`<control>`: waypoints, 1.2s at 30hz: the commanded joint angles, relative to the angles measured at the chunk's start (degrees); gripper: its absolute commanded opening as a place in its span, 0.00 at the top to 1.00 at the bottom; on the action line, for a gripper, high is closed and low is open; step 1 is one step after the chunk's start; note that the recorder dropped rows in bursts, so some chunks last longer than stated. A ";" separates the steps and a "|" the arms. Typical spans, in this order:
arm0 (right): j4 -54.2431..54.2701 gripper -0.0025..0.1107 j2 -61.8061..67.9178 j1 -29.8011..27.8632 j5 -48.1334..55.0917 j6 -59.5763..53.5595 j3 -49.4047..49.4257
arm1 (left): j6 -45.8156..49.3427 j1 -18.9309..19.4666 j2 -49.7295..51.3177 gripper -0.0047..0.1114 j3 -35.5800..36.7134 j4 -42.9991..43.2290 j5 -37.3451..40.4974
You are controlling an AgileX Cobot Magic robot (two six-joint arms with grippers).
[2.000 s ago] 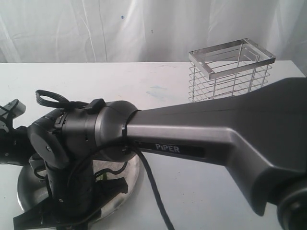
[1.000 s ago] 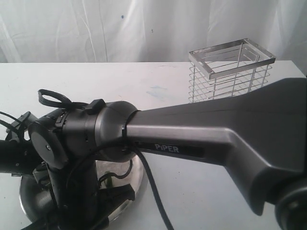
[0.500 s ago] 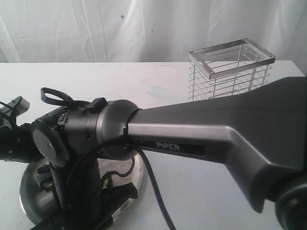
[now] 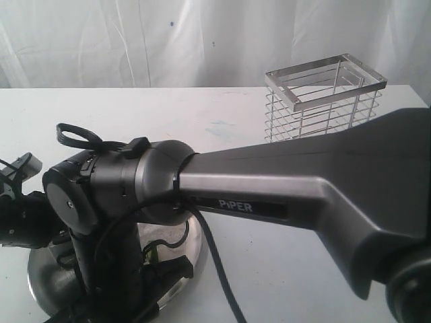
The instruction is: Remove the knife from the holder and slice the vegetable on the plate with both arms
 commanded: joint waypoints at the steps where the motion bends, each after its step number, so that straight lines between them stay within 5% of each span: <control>1: -0.52 0.98 -0.12 -0.32 0.51 -0.64 -0.14 | -0.02 -0.04 1.70 0.96 0.49 0.12 0.54; 28: 2.21 0.98 -2.07 -0.34 0.51 -2.72 5.20 | -0.69 0.09 6.64 0.96 -4.51 -2.18 8.74; 36: 0.54 0.98 -2.07 -0.34 0.51 -2.72 5.20 | -2.03 0.09 2.40 0.96 -5.28 4.51 12.40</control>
